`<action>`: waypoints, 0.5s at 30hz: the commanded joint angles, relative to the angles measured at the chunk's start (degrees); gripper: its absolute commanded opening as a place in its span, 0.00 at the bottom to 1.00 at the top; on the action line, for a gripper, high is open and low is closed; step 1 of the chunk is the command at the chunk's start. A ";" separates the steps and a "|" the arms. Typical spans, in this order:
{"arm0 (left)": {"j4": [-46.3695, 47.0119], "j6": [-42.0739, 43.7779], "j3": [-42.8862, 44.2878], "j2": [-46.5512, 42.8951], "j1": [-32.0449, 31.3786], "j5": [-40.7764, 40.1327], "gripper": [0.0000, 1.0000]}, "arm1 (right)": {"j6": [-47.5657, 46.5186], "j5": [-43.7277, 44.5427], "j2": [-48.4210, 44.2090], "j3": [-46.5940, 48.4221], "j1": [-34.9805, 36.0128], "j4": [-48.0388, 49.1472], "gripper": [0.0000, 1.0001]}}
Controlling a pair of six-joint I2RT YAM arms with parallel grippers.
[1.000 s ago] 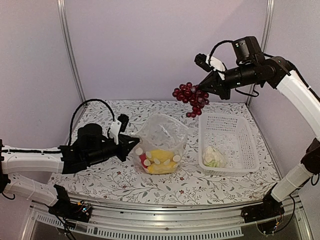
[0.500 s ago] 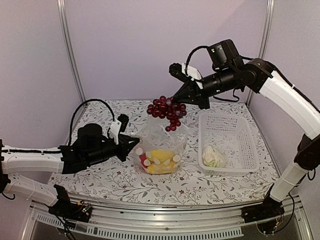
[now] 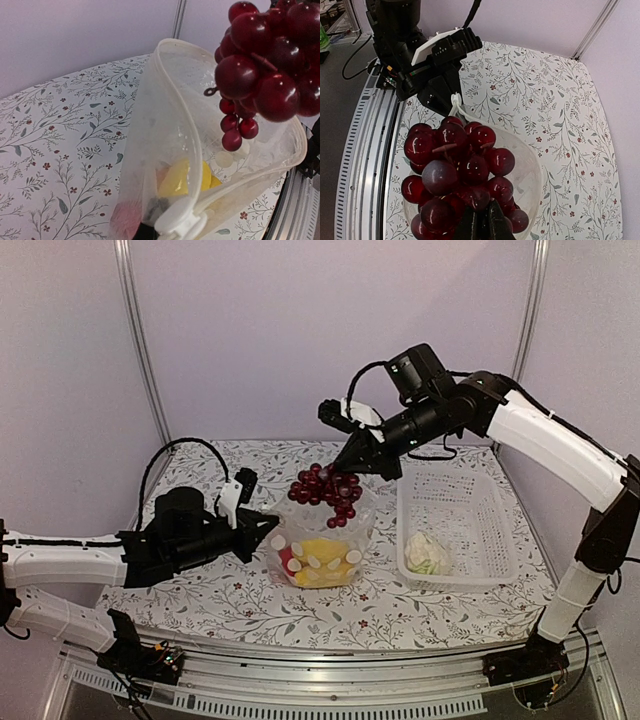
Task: Place the food in the zip-top bag and seal the zipper
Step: Place the fake fruit in the zipper food storage bag.
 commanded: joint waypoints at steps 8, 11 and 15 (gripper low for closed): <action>1.56 -0.44 -0.66 -1.09 0.20 0.15 0.00 | 2.98 -0.01 6.20 -0.53 1.37 -3.44 0.00; 1.78 -0.18 -0.58 -1.26 0.20 0.40 0.00 | 4.20 2.43 7.66 0.49 1.39 -4.70 0.00; 2.58 0.31 -0.56 -1.27 0.17 0.50 0.00 | 5.70 4.84 9.52 1.30 1.38 -5.55 0.00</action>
